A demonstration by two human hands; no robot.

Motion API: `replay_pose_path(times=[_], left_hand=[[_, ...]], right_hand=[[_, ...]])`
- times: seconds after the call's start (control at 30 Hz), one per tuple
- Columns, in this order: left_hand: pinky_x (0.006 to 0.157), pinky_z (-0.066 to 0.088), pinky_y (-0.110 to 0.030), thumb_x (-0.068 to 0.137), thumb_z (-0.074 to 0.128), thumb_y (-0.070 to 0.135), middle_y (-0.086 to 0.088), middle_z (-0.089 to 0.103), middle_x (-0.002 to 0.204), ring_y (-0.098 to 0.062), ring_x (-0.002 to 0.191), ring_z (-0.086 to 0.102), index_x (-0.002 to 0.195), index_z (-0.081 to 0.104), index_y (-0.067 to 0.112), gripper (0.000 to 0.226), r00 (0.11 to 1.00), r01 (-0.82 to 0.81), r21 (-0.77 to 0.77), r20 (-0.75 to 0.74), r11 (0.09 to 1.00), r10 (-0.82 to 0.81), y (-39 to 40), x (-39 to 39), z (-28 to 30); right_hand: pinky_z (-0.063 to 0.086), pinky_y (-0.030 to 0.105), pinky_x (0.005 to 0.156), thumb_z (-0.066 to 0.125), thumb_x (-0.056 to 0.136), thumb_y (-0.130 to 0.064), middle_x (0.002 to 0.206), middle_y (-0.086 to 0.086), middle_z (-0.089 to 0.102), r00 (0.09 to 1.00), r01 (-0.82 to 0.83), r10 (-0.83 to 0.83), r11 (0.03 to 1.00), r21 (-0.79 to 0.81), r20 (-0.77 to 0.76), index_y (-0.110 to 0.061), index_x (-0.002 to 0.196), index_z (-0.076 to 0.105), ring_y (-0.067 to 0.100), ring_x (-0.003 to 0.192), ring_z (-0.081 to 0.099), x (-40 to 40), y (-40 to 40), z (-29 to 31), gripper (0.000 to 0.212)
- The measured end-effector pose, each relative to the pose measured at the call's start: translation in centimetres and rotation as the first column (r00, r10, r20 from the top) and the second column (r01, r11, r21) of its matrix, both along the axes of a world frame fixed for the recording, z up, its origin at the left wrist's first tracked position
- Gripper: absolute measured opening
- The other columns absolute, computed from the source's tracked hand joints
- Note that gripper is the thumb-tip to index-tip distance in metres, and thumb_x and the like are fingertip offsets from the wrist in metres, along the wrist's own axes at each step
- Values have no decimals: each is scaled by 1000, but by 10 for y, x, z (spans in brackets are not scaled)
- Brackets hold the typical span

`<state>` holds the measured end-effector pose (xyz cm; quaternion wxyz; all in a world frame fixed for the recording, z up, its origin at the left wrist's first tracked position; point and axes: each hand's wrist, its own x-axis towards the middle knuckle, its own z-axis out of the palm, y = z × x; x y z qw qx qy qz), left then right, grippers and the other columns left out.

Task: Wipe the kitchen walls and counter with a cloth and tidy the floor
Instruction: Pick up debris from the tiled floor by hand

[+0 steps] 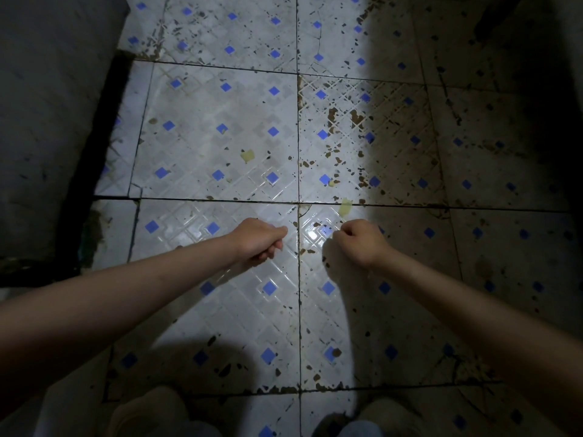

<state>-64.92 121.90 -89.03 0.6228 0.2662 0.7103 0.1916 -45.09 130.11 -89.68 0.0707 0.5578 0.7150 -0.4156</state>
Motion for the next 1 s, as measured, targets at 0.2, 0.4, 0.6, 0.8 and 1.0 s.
replay_pose_path(times=[0.2, 0.4, 0.6, 0.8, 1.0], left_hand=[[53, 46, -27, 88, 50, -3, -13, 63, 72, -16, 52, 50, 91, 68, 3, 18, 994, -82, 46, -69, 996, 85, 1, -8, -4], [60, 45, -24, 88, 50, -2, -5, 63, 76, -12, 65, 53, 90, 70, 6, 21, 988, -56, 135, -133, 989, 74, 0, -10, -12], [70, 41, -21, 85, 62, 19, 8, 56, 71, -2, 68, 50, 71, 60, 15, 15, 885, 294, 256, -436, 921, -162, -3, -11, -13], [57, 31, -16, 83, 67, 22, 11, 46, 74, -3, 63, 43, 98, 58, 19, 18, 701, 622, 258, -605, 739, -378, 0, -5, -15], [61, 34, -25, 84, 63, 17, 9, 44, 66, -15, 70, 48, 80, 53, 16, 12, 582, 730, 162, -656, 664, -481, 8, -1, -16]], right_hand=[[39, 19, 59, 41, 98, -15, 78, 5, 55, 1000, 14, -14, 1000, -4, -9, 1, 90, 61, 9, 69, 49, 0, 0, -4, 26], [44, 28, 82, 39, 90, 1, 100, 7, 63, 997, 42, -46, 997, -64, -62, -9, 88, 64, 19, 97, 57, 0, 1, -3, 27], [40, 24, 81, 44, 89, 2, 99, 1, 62, 994, 60, -65, 996, -65, -87, -6, 92, 67, 11, 96, 54, -2, 1, -1, 24], [47, 21, 70, 62, 85, -10, 88, 1, 64, 995, 50, -55, 997, -56, -83, -10, 83, 64, 13, 87, 59, -1, -1, -1, 3], [43, 14, 63, 66, 83, -6, 89, 4, 64, 995, 71, -74, 997, -40, -71, -9, 79, 61, 13, 85, 58, 0, -1, -2, 7]])
